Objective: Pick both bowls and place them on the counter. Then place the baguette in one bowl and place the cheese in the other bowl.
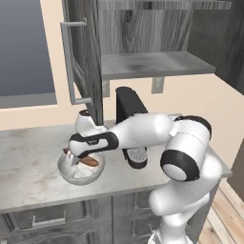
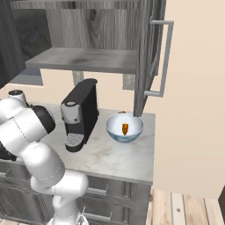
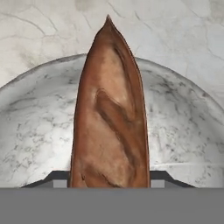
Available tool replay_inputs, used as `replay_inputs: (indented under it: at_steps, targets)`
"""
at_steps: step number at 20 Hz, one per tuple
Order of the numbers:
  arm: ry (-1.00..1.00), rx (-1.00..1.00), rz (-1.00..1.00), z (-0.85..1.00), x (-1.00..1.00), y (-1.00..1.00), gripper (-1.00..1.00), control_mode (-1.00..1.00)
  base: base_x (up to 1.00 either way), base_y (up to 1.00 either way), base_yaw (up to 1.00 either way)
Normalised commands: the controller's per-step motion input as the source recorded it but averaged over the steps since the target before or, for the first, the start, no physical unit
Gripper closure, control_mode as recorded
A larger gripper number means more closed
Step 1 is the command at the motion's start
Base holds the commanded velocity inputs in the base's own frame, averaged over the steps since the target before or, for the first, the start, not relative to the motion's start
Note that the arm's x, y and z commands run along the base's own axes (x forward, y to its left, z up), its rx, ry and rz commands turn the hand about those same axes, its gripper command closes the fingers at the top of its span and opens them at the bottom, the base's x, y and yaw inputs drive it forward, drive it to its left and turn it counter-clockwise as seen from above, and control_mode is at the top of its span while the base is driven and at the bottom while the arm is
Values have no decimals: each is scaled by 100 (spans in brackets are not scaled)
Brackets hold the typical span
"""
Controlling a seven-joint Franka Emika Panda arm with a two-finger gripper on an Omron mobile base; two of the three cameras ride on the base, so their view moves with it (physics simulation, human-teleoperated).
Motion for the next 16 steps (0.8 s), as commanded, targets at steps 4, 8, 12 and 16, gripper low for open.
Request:
replay_inputs:
  at_steps: [4, 8, 12, 16]
  targets:
    - [-12, 8, 0, 0, -18, -25, -100, -100, 0, 0, 0]
    - [-8, 8, 0, 4, 0, -28, -100, -100, 0, 0, 0]
    - [-3, 6, 0, 29, 0, -12, -100, -100, 0, 0, 0]
    - [-2, 2, -2, 47, -2, -8, -100, -100, 0, 0, 0]
